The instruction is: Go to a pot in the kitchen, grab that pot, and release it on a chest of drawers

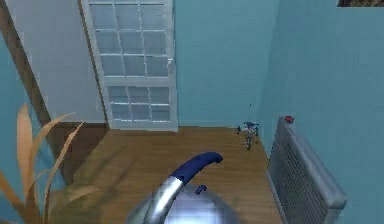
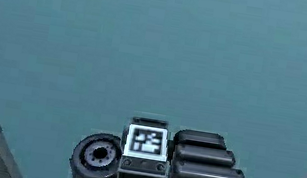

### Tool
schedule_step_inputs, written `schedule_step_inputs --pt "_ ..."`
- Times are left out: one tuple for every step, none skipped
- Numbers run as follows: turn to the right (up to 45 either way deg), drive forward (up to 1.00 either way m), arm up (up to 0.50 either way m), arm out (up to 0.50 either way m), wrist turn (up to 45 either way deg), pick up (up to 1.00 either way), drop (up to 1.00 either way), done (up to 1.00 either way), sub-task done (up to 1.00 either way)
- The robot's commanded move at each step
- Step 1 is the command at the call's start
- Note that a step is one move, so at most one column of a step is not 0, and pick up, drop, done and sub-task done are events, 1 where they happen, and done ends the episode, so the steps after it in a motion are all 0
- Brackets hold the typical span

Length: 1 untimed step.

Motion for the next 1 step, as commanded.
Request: schedule_step_inputs --pt "-6.0 0.00 0.00 0.00 0.0 0.00 0.00 0.00 0.00"
